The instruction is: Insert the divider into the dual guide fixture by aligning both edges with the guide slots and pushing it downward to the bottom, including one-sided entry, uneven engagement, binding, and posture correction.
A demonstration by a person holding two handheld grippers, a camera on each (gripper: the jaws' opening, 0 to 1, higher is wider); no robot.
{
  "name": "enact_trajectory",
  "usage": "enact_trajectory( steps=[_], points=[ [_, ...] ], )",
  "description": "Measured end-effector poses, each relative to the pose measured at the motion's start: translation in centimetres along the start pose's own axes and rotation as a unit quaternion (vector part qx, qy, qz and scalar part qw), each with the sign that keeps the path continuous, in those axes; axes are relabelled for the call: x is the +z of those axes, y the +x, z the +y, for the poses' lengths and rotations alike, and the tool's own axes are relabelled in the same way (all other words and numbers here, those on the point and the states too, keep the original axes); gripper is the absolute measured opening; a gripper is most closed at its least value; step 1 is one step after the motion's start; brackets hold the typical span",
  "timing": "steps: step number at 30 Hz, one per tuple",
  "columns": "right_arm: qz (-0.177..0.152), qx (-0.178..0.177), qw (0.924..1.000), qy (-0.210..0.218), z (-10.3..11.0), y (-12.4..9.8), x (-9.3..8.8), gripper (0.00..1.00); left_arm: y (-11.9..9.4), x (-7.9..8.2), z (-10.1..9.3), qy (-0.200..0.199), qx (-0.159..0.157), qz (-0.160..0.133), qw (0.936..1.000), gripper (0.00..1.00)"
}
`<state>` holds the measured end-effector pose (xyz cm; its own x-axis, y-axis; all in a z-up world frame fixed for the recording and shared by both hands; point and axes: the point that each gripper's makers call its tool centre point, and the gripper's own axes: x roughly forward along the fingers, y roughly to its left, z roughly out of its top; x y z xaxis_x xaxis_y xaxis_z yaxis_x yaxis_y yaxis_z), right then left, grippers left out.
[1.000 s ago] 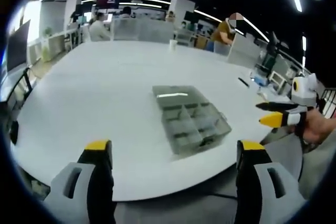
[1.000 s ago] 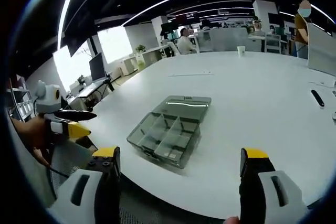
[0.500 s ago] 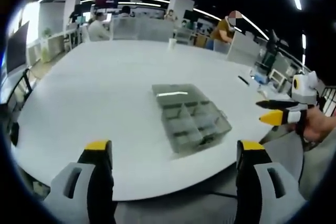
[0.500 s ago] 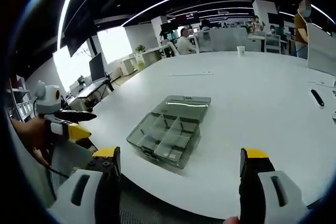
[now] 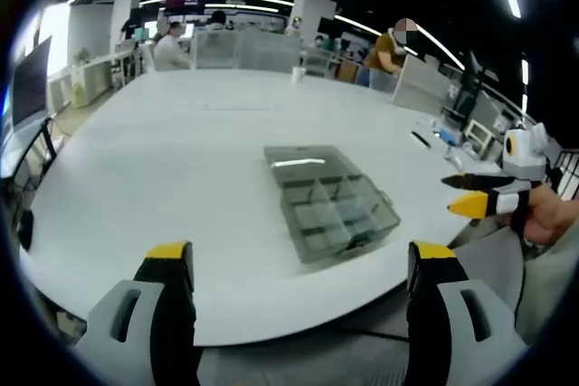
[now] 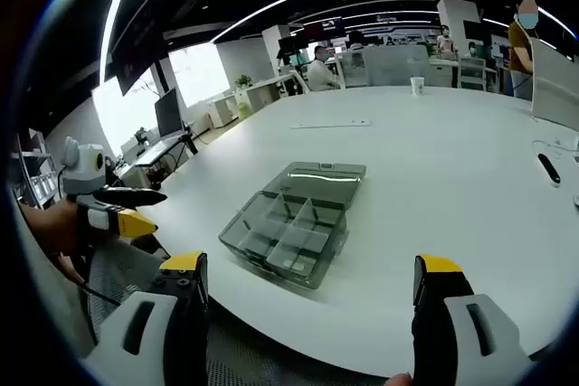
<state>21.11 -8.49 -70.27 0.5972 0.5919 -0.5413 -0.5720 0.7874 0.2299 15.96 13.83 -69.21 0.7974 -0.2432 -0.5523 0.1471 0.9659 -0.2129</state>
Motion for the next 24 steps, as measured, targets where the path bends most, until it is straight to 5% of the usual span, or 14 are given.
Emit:
enact_trajectory(
  steps=[24],
  points=[
    [-0.005,0.000,1.0000,0.002,-0.13,-0.03,0.09,0.93,0.14,-0.10,-0.16,0.004,-0.003,0.003,1.0000,0.97]
  ],
)
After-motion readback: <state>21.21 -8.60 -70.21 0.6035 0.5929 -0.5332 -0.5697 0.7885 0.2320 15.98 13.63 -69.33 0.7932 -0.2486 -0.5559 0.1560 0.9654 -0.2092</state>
